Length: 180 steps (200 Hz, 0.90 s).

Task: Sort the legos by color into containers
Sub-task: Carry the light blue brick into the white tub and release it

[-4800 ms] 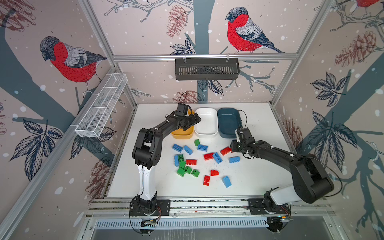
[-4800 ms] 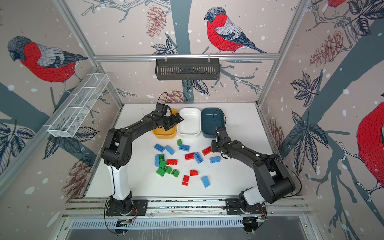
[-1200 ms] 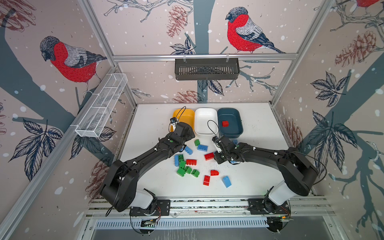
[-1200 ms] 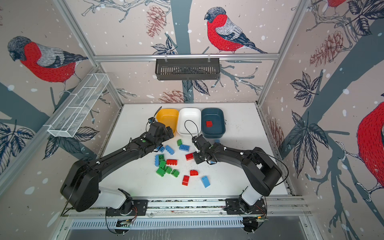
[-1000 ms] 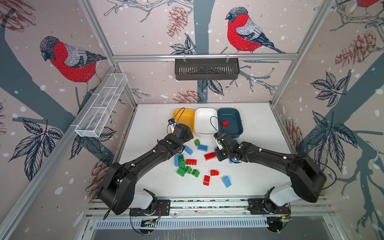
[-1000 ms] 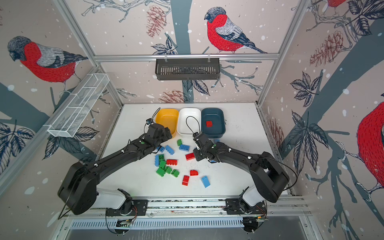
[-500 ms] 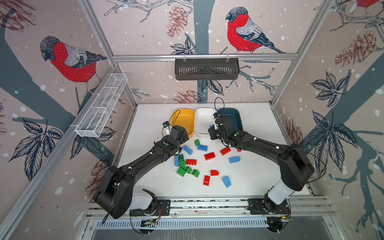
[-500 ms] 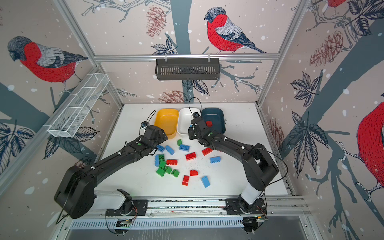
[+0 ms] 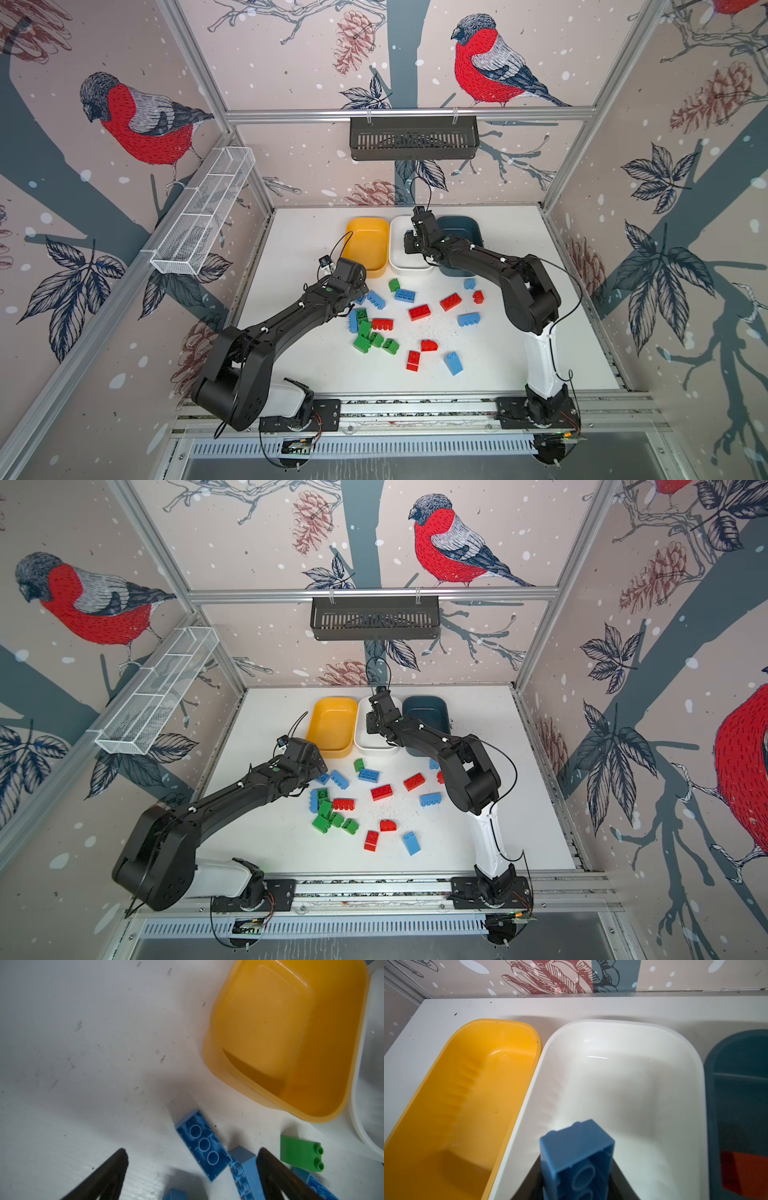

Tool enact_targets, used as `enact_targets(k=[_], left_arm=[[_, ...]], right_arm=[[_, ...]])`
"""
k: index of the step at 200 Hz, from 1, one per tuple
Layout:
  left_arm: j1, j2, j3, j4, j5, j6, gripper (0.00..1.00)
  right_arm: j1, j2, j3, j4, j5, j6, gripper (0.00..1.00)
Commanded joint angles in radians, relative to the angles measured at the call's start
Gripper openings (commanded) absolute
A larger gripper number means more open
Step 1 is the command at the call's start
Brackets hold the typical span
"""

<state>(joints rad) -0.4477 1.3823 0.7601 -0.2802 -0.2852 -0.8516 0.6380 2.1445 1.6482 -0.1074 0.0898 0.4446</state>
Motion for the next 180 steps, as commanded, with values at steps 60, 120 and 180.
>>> enact_targets(k=[60,120,180], left_arm=[[0.005,0.039,0.011,-0.034,0.086,-0.005,0.93],[0.010,0.119,0.057,-0.032,0.038,-0.049,0.81],[0.006,0.207,0.090,-0.043,-0.022,-0.087,0.73]], right_arm=[[0.018,-0.060,0.017,-0.033,-0.005,0.024,0.69],[0.061,-0.304,-0.234,0.089,-0.032,0.009,0.94],[0.098,-0.541,-0.542,0.264,0.178,0.071,0.99]])
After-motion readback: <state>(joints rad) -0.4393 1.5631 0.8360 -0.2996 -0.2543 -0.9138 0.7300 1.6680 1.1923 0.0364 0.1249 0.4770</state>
